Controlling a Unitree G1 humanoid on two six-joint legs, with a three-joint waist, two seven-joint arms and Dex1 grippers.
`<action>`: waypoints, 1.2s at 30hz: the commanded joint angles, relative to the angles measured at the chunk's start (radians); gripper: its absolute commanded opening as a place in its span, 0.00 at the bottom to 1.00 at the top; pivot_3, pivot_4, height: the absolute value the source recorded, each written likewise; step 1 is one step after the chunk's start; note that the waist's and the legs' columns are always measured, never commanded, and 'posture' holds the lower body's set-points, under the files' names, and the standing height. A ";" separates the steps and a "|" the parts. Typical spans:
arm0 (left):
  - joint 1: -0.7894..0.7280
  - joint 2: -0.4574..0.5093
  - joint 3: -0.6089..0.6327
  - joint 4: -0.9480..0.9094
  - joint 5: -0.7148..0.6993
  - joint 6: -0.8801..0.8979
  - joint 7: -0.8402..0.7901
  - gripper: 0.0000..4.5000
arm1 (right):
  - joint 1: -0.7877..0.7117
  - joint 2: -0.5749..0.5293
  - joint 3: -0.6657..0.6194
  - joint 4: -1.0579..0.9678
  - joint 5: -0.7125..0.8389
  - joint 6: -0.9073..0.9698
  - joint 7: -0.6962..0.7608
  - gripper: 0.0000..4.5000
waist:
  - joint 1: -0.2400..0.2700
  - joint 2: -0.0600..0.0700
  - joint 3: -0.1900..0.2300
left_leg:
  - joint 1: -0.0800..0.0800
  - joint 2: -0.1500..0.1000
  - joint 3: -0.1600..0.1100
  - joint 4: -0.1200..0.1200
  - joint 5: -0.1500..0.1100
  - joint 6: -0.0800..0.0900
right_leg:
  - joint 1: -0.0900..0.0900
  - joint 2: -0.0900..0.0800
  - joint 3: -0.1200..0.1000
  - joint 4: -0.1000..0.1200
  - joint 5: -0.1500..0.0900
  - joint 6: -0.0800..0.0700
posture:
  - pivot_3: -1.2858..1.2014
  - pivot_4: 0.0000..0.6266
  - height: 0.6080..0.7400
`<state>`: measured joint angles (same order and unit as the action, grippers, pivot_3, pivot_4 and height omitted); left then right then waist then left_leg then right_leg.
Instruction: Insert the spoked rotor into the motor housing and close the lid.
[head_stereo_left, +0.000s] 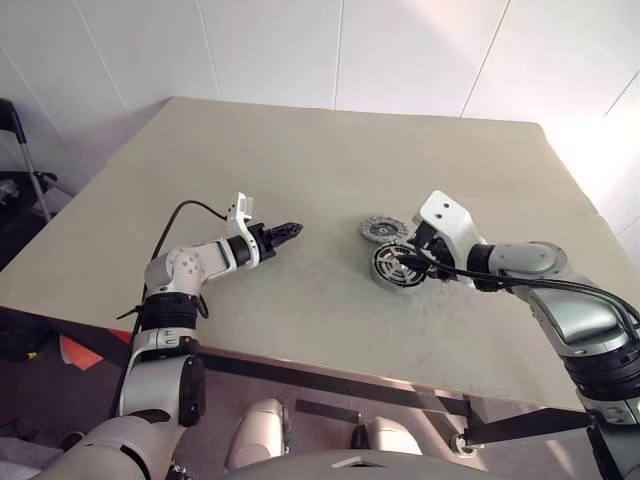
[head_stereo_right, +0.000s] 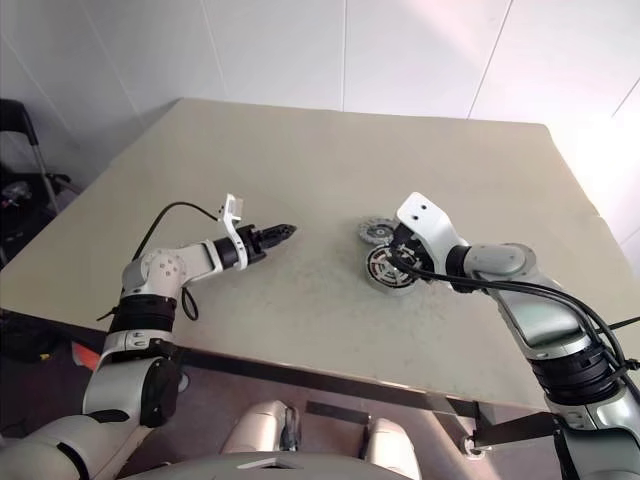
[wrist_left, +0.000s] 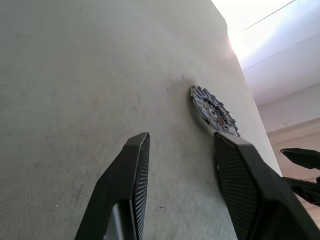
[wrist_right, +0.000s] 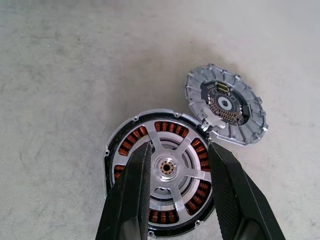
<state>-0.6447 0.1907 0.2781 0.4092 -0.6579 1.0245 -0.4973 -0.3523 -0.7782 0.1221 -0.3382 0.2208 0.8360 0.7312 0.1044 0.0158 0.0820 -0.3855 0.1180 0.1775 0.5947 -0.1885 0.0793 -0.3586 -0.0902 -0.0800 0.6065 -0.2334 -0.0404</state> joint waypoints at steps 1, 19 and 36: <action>-0.019 0.013 0.001 -0.015 -0.003 -0.013 -0.010 0.47 | -0.013 0.022 -0.023 0.010 0.000 -0.019 -0.019 0.44 | 0.000 0.000 0.000 | 0.000 0.000 0.000 0.000 0.000 0.000 | 0.000 0.000 0.000 0.000 0.000 0.000 | 0.52 0.00 1.00; -0.018 0.023 0.002 -0.018 0.000 -0.017 -0.003 0.47 | -0.007 0.084 -0.025 0.099 0.001 -0.120 0.005 0.44 | -0.002 0.000 0.000 | 0.008 0.000 0.000 0.001 0.000 -0.001 | 0.007 0.000 0.000 0.000 -0.003 0.005 | 0.52 0.00 1.00; 0.038 0.205 -0.284 -0.316 0.170 -0.163 -0.176 0.47 | -0.027 -0.352 0.095 0.209 -0.278 -0.562 0.317 0.44 | -0.001 0.000 0.000 | -0.002 0.000 0.000 0.002 -0.001 0.001 | -0.001 0.000 0.000 0.000 0.000 0.000 | 0.52 0.00 1.00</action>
<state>-0.6068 0.3797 0.0343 0.1724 -0.5033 0.8880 -0.6367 -0.3534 -1.1037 0.2358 -0.1124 -0.0478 0.3308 1.0100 0.1034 0.0156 0.0821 -0.3869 0.1180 0.1775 0.5964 -0.1890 0.0805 -0.3592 -0.0902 -0.0799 0.6070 -0.2333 -0.0404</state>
